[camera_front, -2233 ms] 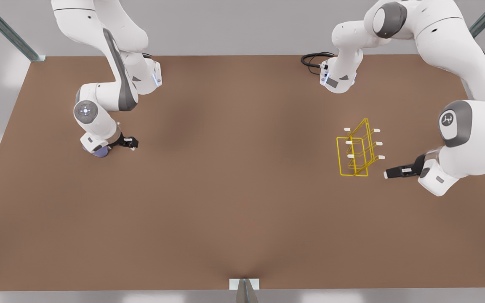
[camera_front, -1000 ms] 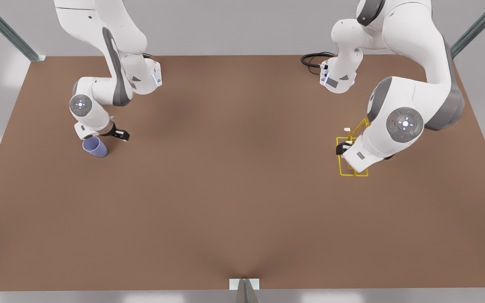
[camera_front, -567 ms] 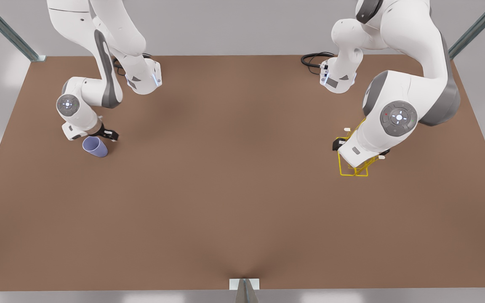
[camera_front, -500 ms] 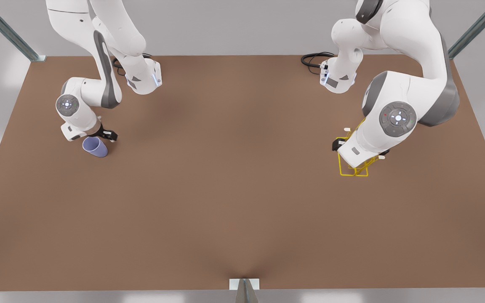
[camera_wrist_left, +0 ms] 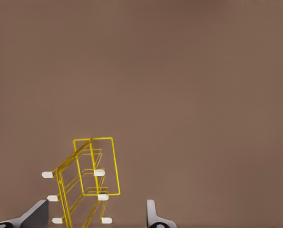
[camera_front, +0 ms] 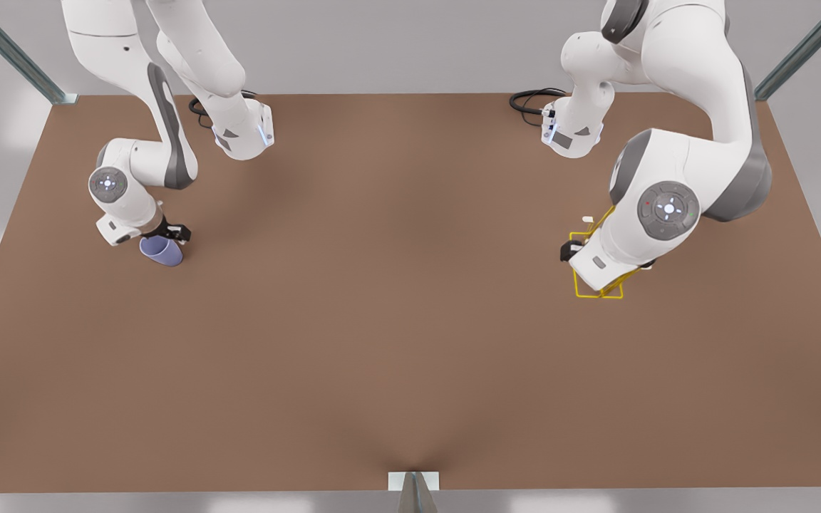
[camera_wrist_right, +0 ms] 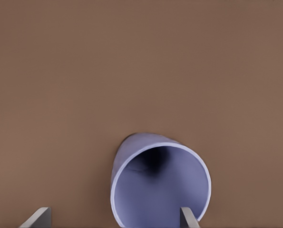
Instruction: Place the cup on the cup holder
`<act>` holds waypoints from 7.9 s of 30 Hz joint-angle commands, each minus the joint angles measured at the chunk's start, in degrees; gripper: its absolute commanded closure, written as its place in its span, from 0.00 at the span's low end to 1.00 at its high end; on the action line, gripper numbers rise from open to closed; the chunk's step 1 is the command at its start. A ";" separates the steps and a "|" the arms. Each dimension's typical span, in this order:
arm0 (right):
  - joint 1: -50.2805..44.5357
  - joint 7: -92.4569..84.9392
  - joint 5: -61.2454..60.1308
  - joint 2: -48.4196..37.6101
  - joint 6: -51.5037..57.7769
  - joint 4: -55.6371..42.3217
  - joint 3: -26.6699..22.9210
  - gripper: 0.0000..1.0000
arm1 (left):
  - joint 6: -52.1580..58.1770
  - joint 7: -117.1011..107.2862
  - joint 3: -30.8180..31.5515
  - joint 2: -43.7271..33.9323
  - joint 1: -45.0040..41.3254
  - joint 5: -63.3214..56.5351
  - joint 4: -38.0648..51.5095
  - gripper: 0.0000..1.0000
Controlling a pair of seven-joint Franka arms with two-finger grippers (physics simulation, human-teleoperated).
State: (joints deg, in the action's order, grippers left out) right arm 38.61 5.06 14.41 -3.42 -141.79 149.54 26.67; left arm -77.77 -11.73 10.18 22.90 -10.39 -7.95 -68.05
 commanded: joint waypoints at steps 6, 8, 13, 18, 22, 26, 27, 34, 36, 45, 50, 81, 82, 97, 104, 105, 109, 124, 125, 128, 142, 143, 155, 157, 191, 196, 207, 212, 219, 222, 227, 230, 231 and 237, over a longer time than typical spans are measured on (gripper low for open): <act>-0.20 -3.03 0.09 0.35 -2.17 -0.04 0.31 0.00 | -0.27 -0.84 0.02 0.39 0.02 -0.14 0.03 0.00; -0.29 -3.03 0.09 0.35 -2.43 -0.04 0.31 0.00 | -0.27 -0.75 0.02 0.48 0.02 -0.14 0.03 0.00; -0.47 -2.68 0.09 0.61 -2.52 -0.04 0.40 0.00 | -0.19 -0.84 0.02 0.21 0.02 -0.14 0.03 0.00; -0.03 -2.77 0.26 2.89 -3.75 -0.04 0.31 0.00 | -0.27 -0.84 0.02 0.39 0.10 -0.14 -0.06 0.00; 0.68 -2.86 0.62 3.86 -3.66 -0.04 0.31 0.00 | -0.36 -0.93 0.02 0.48 0.10 -0.14 -0.06 0.00; 1.56 -2.77 1.41 4.65 -3.75 0.05 0.31 0.00 | -1.59 -0.84 -0.07 0.74 0.10 -0.22 -0.41 0.00; 1.56 -2.77 1.41 4.83 -3.75 0.05 0.31 0.00 | -1.59 -0.84 -0.07 0.74 0.10 -0.22 -0.41 0.00; 3.58 -2.86 2.55 6.85 -4.98 0.05 0.40 0.00 | -2.12 -0.84 -0.07 1.18 0.10 -0.14 -0.41 0.00; 3.66 -2.86 2.55 7.29 -4.98 0.05 0.40 0.00 | -2.21 -0.93 -0.07 1.18 0.10 -0.22 -0.50 0.00; 4.28 -2.77 3.52 8.17 -5.07 0.05 0.40 0.79 | -2.30 -1.19 -0.07 1.18 0.10 -0.14 -0.85 0.00; 4.63 -2.77 3.78 7.55 -4.98 -0.04 0.40 0.79 | -2.21 -1.19 -0.07 1.09 0.28 -0.14 -0.85 0.00; 9.99 2.33 -17.58 50.34 -37.50 -30.27 39.67 0.79 | -7.74 -3.48 0.63 1.18 -0.51 7.42 2.05 0.00; 11.22 4.16 -17.84 52.64 -37.59 -30.27 41.79 0.79 | -7.74 -3.48 0.55 1.18 -0.51 7.42 2.05 0.00; 3.14 12.35 -6.16 80.50 -41.63 -34.31 49.97 0.79 | -7.39 -3.39 0.28 1.27 0.45 7.16 1.52 0.00; -8.02 19.55 8.79 92.02 -41.54 -40.73 51.20 0.79 | -7.22 -3.39 0.37 1.09 0.37 4.88 1.34 0.00; -10.57 20.34 10.28 92.98 -41.63 -43.28 51.81 0.79 | -7.22 -3.48 0.37 1.09 0.37 4.87 1.34 0.00; -19.18 24.47 17.22 95.97 -41.11 -48.99 52.08 0.79 | -7.57 -3.48 0.37 1.27 0.37 4.96 1.26 0.00; -23.14 27.20 24.08 99.40 -41.11 -52.95 46.01 0.79 | -7.48 -29.56 0.98 1.27 -2.17 5.75 -1.82 0.00; -23.23 27.20 24.08 99.40 -41.11 -53.04 46.01 0.79 | -8.18 -39.92 1.16 2.32 -5.68 5.84 -1.82 0.00; -23.41 26.41 24.17 99.40 -41.11 -53.21 44.87 0.79 | -19.08 -59.79 1.16 6.19 -8.07 9.18 -1.64 0.00; -24.02 26.50 25.49 99.40 -38.91 -53.91 43.55 0.00 | -27.60 -114.81 -1.21 9.71 -13.52 7.77 -1.56 0.00; -24.11 26.50 25.49 99.40 -38.82 -53.91 43.55 0.00 | -27.96 -117.03 -1.30 9.79 -13.87 7.86 -1.73 0.00; -19.10 26.41 26.19 98.78 -36.36 -50.40 42.32 0.00 | -24.62 -114.13 -1.04 12.43 -16.16 4.26 -0.85 0.00; -18.22 26.50 26.19 98.70 -36.27 -49.17 42.32 0.00 | -24.97 -114.40 -1.12 12.52 -15.72 4.26 1.17 0.00; -8.81 -8.84 -4.39 15.99 53.90 -65.34 1.27 0.00 | -36.31 -104.38 -3.50 21.84 -22.40 4.08 -7.35 0.00; -37.19 -10.95 -13.45 9.31 59.09 -65.34 -26.23 0.00 | -47.47 -105.61 -3.50 17.44 -22.48 4.17 -17.47 0.00; -40.98 -5.32 -8.87 12.12 51.27 -67.89 -18.68 0.00 | -50.90 -105.61 -3.41 20.60 -22.57 4.26 -15.27 0.00; -40.19 -5.76 -9.05 11.95 51.00 -67.98 -18.85 0.00 | -53.18 -105.43 -3.50 22.10 -23.54 4.70 -15.35 0.00; -40.11 -5.93 -9.32 12.65 47.23 -66.39 -18.68 0.00 | -53.27 -105.34 -3.41 22.89 -24.07 4.43 -15.35 0.00; -40.11 -5.93 -9.31 13.09 44.94 -66.31 -18.59 0.00 | -53.36 -105.26 -3.50 23.24 -24.24 4.26 -15.35 0.00; -39.93 -5.85 -8.96 13.62 42.65 -67.10 -18.68 0.00 | -53.45 -105.26 -3.50 24.03 -24.33 4.17 -15.35 0.00; -39.40 -5.76 -8.96 13.71 41.07 -66.83 -18.68 0.00 | -53.45 -105.26 -3.50 24.56 -24.77 4.17 -15.35 0.00; -39.31 -5.58 -8.96 13.79 40.98 -66.66 -18.68 0.00 | -53.45 -105.26 -3.50 24.65 -24.77 4.26 -15.35 0.00; -39.31 -5.14 -9.14 13.88 40.11 -66.48 -18.76 0.00 | -53.54 -105.17 -3.41 26.41 -24.86 4.17 -15.27 0.00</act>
State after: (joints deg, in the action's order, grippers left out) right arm -0.72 0.40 5.45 10.53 -100.34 83.07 7.90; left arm -131.28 -117.50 6.70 49.25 -35.25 -3.84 -83.37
